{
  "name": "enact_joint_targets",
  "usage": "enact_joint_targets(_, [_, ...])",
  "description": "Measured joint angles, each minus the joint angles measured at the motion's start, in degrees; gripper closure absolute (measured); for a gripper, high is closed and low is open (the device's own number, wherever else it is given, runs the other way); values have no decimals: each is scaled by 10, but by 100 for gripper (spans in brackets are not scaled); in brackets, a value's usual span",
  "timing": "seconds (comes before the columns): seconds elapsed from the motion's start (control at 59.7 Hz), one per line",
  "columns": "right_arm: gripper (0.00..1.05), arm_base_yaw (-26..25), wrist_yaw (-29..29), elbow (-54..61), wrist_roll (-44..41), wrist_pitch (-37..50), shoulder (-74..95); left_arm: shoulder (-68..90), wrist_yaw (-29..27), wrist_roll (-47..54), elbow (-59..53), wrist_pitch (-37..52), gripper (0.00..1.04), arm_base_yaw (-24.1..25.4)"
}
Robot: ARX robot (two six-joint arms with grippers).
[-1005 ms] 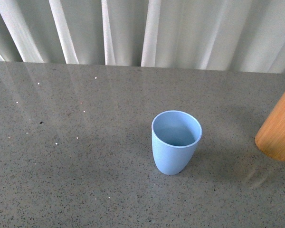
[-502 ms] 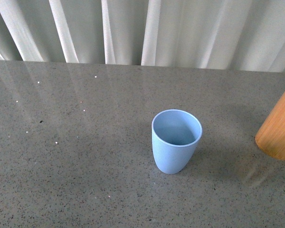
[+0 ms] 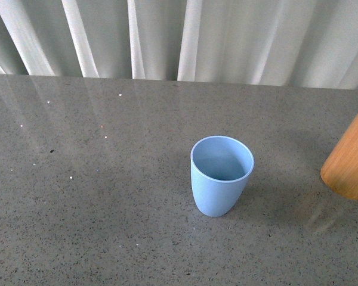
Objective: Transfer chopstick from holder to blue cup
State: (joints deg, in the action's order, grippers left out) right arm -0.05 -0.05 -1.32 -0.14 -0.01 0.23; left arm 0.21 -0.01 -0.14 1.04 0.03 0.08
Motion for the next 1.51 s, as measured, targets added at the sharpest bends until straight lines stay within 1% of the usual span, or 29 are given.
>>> enact_joint_targets(0.067, [10, 0, 0, 0, 0, 0, 0, 0, 0, 0, 0, 0, 34, 0])
enact_joint_targets(0.167, [10, 0, 0, 0, 4, -2, 2, 0, 0, 0, 0, 0, 18, 0])
enact_joint_targets(0.218, [10, -5, -14, -17, 36, -51, 26, 0, 0, 0, 0, 0, 9, 0])
enact_joint_targets(0.251, [10, -14, -28, -23, 65, -61, 54, 0, 0, 0, 0, 0, 5, 0])
enact_joint_targets(0.285, [10, -29, -47, -28, 88, -51, 85, 0, 0, 0, 0, 0, 6, 0])
enact_joint_targets(0.318, [10, -52, -71, -32, 110, -23, 127, 0, 0, 0, 0, 0, 8, 0])
enact_joint_targets(0.368, [10, -80, -96, -40, 123, 14, 171, 0, 0, 0, 0, 0, 7, 0])
enact_joint_targets(0.452, [10, -146, -154, -71, 143, 104, 279, 0, 0, 0, 0, 0, 7, 0])
enact_joint_targets(0.519, [10, -181, -184, -96, 151, 149, 346, 0, 0, 0, 0, 0, 7, 0])
enact_joint_targets(0.586, [10, -205, -209, -125, 163, 164, 413, 0, 0, 0, 0, 0, 7, 0])
enact_joint_targets(0.636, [10, -218, -225, -148, 174, 158, 462, 0, 0, 0, 0, 0, 7, 0])
enact_joint_targets(0.754, [10, -230, -256, -202, 200, 95, 556, 0, 0, 0, 0, 0, 7, 0])
enact_joint_targets(0.854, [10, -228, -258, -237, 210, 55, 603, 0, 0, 0, 0, 0, 7, 0])
enact_joint_targets(1.072, [10, -221, -251, -283, 209, 71, 662, 0, 0, 0, 0, 0, 7, 0])
enact_joint_targets(1.273, [10, -247, -243, -353, 234, 63, 784, 0, 0, 0, 0, 0, 7, 0])
enact_joint_targets(1.44, [10, -251, -240, -392, 236, 58, 828, 0, 0, 0, 0, 0, 7, 0])
enact_joint_targets(1.474, [10, -249, -238, -398, 236, 54, 832, 0, 0, 0, 0, 0, 7, 0])
enact_joint_targets(1.507, [10, -243, -222, -401, 228, 63, 834, 0, 0, 0, 0, 0, 7, 0])
